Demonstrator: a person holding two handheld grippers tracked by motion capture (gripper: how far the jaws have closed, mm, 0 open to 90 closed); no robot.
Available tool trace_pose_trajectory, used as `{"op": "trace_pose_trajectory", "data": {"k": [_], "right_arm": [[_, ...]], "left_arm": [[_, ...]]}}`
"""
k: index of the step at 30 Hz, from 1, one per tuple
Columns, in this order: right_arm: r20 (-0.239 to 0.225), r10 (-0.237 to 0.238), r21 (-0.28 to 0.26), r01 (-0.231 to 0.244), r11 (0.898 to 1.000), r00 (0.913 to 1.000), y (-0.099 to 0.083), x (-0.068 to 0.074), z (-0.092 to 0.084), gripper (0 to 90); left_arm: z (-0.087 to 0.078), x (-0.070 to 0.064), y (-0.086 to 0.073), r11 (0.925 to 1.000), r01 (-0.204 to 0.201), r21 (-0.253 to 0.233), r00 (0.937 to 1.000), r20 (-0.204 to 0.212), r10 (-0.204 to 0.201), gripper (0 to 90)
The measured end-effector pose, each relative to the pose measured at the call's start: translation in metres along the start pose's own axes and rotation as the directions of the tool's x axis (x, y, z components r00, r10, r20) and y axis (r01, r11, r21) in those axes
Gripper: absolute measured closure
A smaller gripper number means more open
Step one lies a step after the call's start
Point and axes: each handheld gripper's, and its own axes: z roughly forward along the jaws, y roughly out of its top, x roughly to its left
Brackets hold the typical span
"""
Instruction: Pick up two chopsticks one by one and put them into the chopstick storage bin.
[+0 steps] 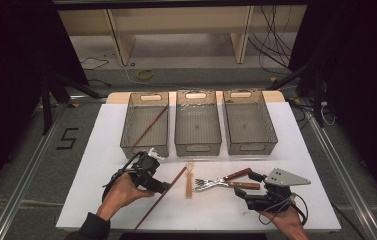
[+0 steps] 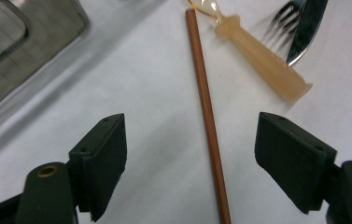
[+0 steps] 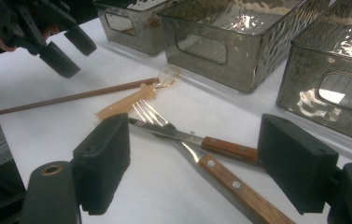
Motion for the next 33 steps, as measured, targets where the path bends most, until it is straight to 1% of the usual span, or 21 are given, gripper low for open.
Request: {"op": "trace_pose_trajectory", "data": {"k": [1, 6, 9, 12, 16, 17, 20, 23, 27, 29, 33], "right_arm": [[0.001, -0.001, -0.001, 0.001, 1.000, 1.0000, 0.000, 0.000, 0.000, 26.6], [0.000, 0.000, -0.001, 0.000, 1.000, 1.0000, 0.000, 0.000, 0.000, 26.6], [0.001, 0.000, -0.001, 0.000, 1.000, 1.0000, 0.000, 0.000, 0.000, 26.6], [0.000, 0.001, 0.000, -0.001, 1.000, 1.0000, 0.000, 0.000, 0.000, 26.6], [-0.002, -0.001, 0.001, 0.001, 1.000, 1.0000, 0.000, 0.000, 0.000, 26.6], [-0.002, -0.002, 0.001, 0.002, 1.000, 1.0000, 0.000, 0.000, 0.000, 26.6], [-0.001, -0.001, 0.000, 0.001, 1.000, 1.0000, 0.000, 0.000, 0.000, 26.6], [-0.004, -0.001, 0.000, 0.001, 1.000, 1.0000, 0.000, 0.000, 0.000, 26.7], [-0.006, -0.002, 0.000, 0.002, 1.000, 1.0000, 0.000, 0.000, 0.000, 26.7], [-0.006, -0.002, 0.000, 0.002, 1.000, 1.0000, 0.000, 0.000, 0.000, 26.7], [-0.005, -0.002, 0.003, 0.002, 1.000, 1.0000, 0.000, 0.000, 0.000, 26.8]], "left_arm": [[0.001, -0.001, -0.001, 1.0000, -0.003, 0.007, 1.0000, 0.005, 0.003, 26.0], [0.010, -0.006, -0.004, 0.9983, -0.014, 0.056, 0.9999, -0.003, 0.014, 30.8], [0.012, -0.006, -0.006, 0.9976, -0.017, 0.067, 0.9998, 0.006, 0.016, 32.7], [0.014, -0.006, -0.008, 0.9966, -0.014, 0.082, 0.9999, 0.005, 0.014, 35.5], [0.017, -0.008, -0.009, 0.9943, -0.037, 0.100, 0.9993, 0.005, 0.037, 41.6], [0.017, -0.008, -0.009, 0.9940, -0.035, 0.104, 0.9994, 0.005, 0.035, 42.7], [0.019, -0.009, -0.010, 0.9915, -0.051, 0.120, 0.9987, 0.011, 0.050, 47.9], [0.021, -0.010, -0.010, 0.9899, -0.061, 0.128, 0.9982, 0.011, 0.060, 50.9], [0.023, -0.012, -0.011, 0.9881, -0.069, 0.138, 0.9975, -0.005, 0.070, 54.8], [0.022, -0.012, -0.011, 0.9880, -0.069, 0.138, 0.9975, -0.004, 0.070, 57.1], [0.022, -0.011, -0.011, 0.9863, -0.082, 0.143, 0.9963, -0.015, 0.085, 61.5]]}}
